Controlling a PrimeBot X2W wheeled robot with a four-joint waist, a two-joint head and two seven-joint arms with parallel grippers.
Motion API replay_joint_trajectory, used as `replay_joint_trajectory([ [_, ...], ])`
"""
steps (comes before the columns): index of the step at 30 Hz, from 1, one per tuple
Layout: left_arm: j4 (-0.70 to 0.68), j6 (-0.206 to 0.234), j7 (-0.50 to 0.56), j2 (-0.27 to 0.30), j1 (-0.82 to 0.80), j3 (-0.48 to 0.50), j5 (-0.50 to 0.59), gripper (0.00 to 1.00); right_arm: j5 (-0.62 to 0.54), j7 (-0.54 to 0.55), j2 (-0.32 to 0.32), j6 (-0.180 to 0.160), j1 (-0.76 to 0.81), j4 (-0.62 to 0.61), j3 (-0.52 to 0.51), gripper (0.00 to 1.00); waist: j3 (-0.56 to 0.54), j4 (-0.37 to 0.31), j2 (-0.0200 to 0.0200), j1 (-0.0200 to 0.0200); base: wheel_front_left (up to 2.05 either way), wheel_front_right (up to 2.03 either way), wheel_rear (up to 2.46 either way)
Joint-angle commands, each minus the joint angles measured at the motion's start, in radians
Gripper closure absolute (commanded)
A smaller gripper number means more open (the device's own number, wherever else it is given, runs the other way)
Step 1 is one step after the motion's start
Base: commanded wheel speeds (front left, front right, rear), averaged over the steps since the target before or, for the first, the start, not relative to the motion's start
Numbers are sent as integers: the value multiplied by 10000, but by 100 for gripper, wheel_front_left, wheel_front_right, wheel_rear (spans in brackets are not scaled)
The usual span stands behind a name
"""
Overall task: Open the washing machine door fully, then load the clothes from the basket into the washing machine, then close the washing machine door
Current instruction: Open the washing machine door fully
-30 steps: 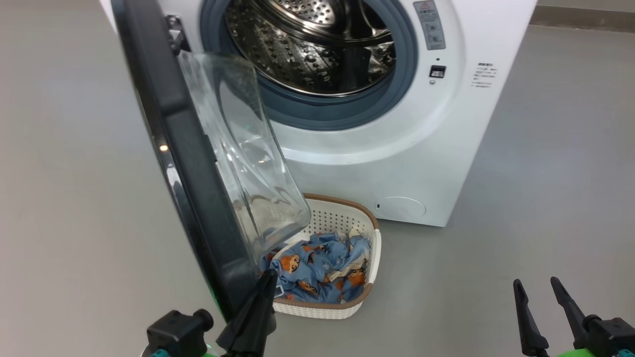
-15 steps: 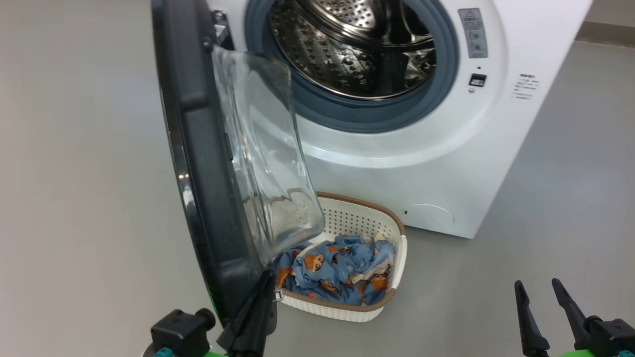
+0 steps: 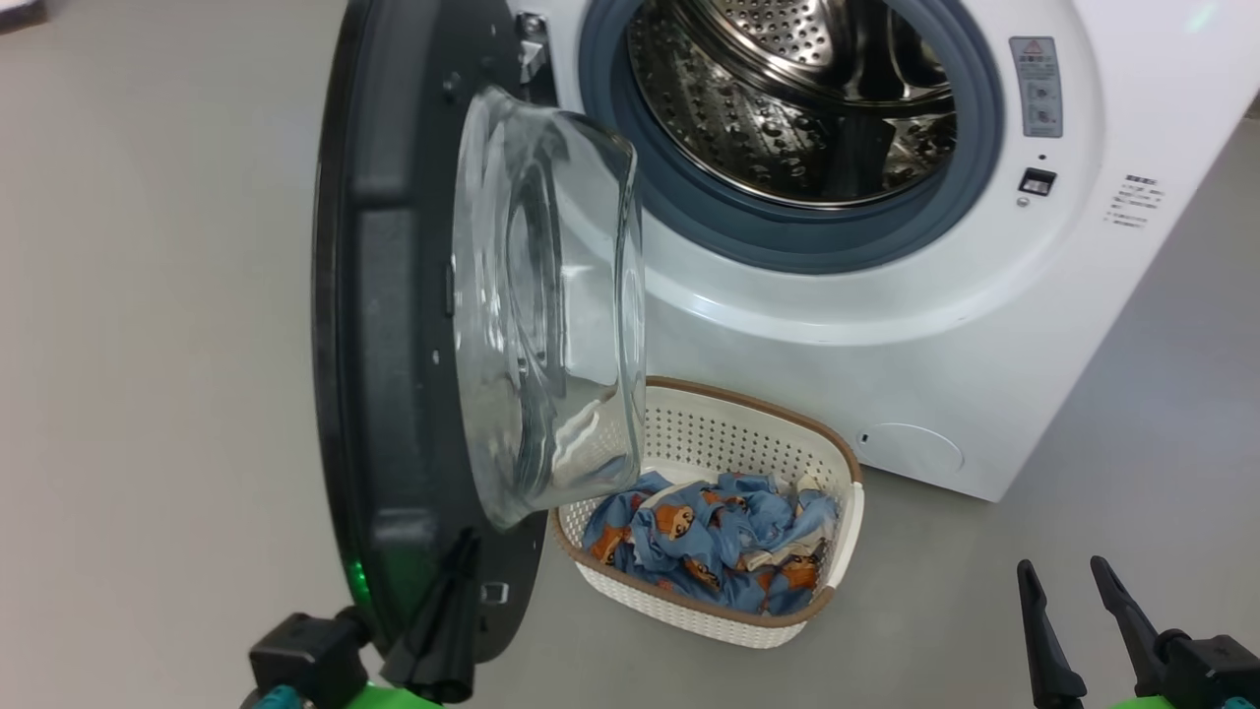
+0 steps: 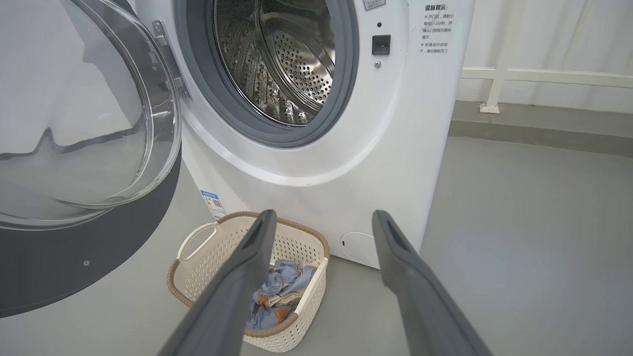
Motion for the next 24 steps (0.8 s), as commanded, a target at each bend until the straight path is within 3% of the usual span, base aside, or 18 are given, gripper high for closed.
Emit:
replay_joint_trajectory([
  [1, -144, 203, -145, 69, -486, 583, 32, 100, 197, -120, -69, 16, -173, -196, 292, 0, -7, 149, 0, 0, 0, 0, 0],
  [12, 905, 491, -860, 107, -921, 1627, -304, 100, 225, -120, -63, 16, -116, -145, 447, 0, 39, 429, 0, 0, 0, 0, 0],
  [24, 3494, 556, -2229, 549, -2394, 3084, -560, 100, 265, -120, -163, 16, -88, 3, 740, 0, 175, 78, 0, 0, 0, 0, 0],
])
